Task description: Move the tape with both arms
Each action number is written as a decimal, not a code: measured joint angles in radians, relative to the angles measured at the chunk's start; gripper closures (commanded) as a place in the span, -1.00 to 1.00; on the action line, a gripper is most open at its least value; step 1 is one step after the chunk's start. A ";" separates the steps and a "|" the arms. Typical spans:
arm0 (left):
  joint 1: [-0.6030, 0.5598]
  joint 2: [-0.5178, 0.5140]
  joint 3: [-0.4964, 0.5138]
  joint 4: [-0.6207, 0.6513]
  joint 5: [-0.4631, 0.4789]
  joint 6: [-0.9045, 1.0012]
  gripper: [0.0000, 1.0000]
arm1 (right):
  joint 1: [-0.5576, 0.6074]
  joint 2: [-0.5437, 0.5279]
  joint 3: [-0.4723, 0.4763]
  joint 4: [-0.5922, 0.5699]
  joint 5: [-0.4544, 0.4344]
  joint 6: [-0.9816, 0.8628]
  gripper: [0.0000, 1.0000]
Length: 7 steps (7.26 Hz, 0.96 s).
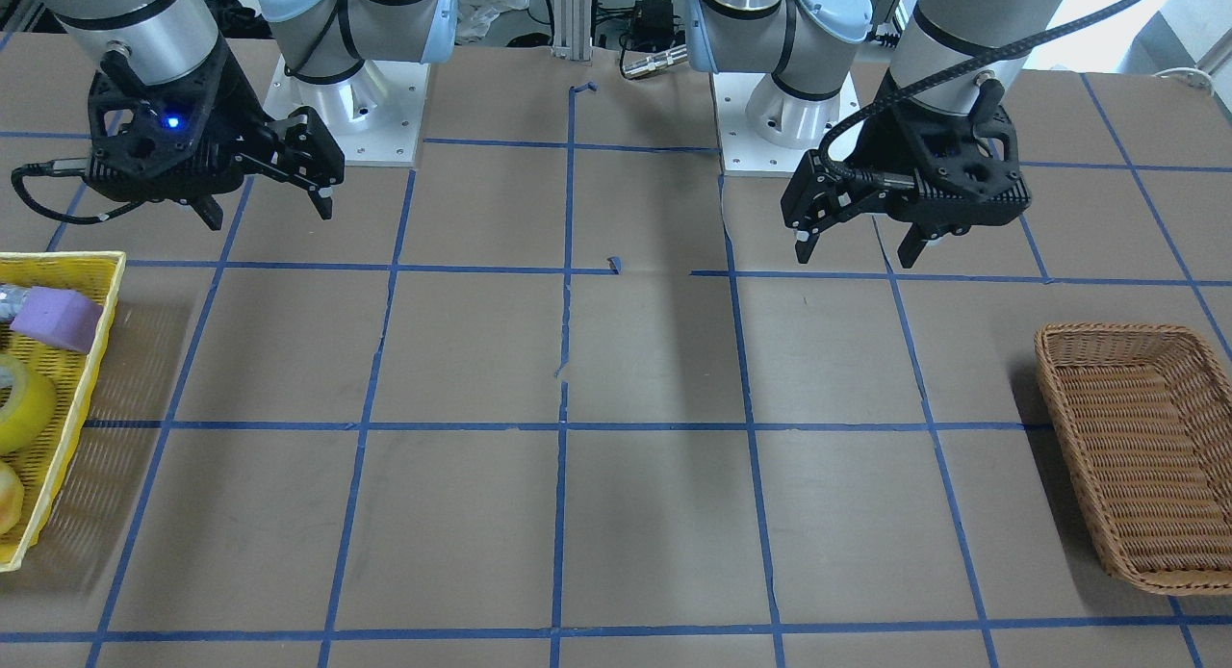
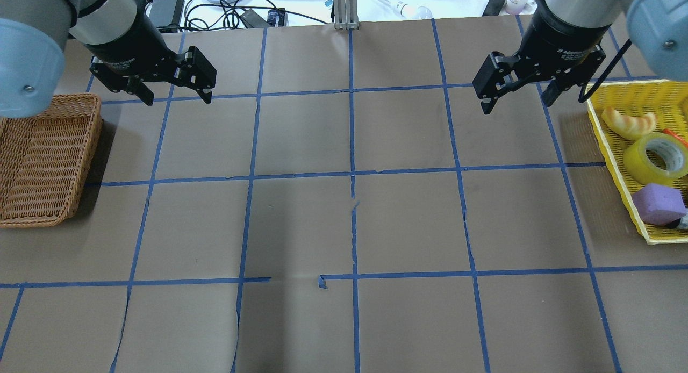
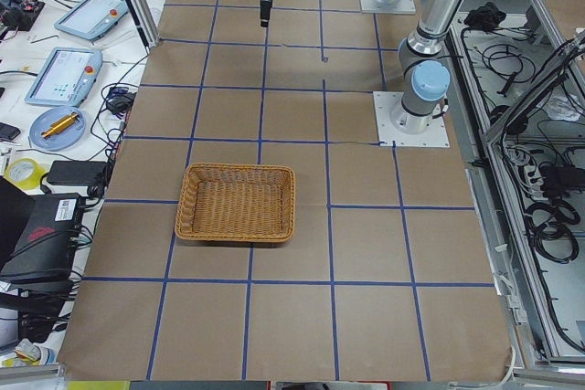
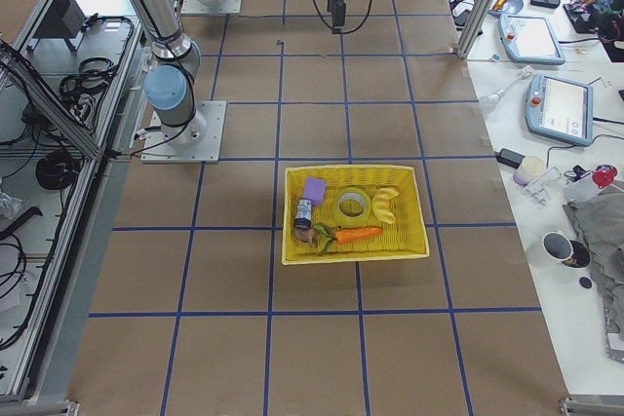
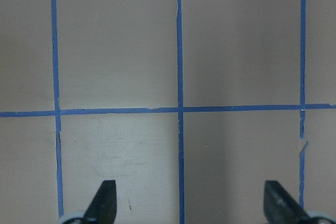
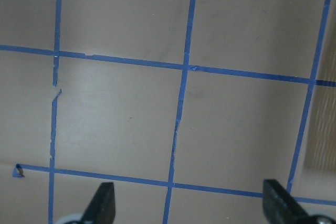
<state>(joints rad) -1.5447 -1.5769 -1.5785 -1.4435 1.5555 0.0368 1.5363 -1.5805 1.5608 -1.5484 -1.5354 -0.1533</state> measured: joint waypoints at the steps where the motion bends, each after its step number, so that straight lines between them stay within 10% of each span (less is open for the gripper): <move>1: 0.000 0.000 0.000 0.000 0.000 0.000 -1.00 | 0.000 0.000 -0.001 -0.001 -0.005 0.000 -1.00; 7: 0.000 0.000 0.000 0.002 0.000 0.002 -1.00 | 0.000 0.000 0.000 -0.015 -0.011 0.010 -1.00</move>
<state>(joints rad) -1.5447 -1.5769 -1.5789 -1.4419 1.5555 0.0383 1.5366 -1.5801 1.5604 -1.5638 -1.5459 -0.1437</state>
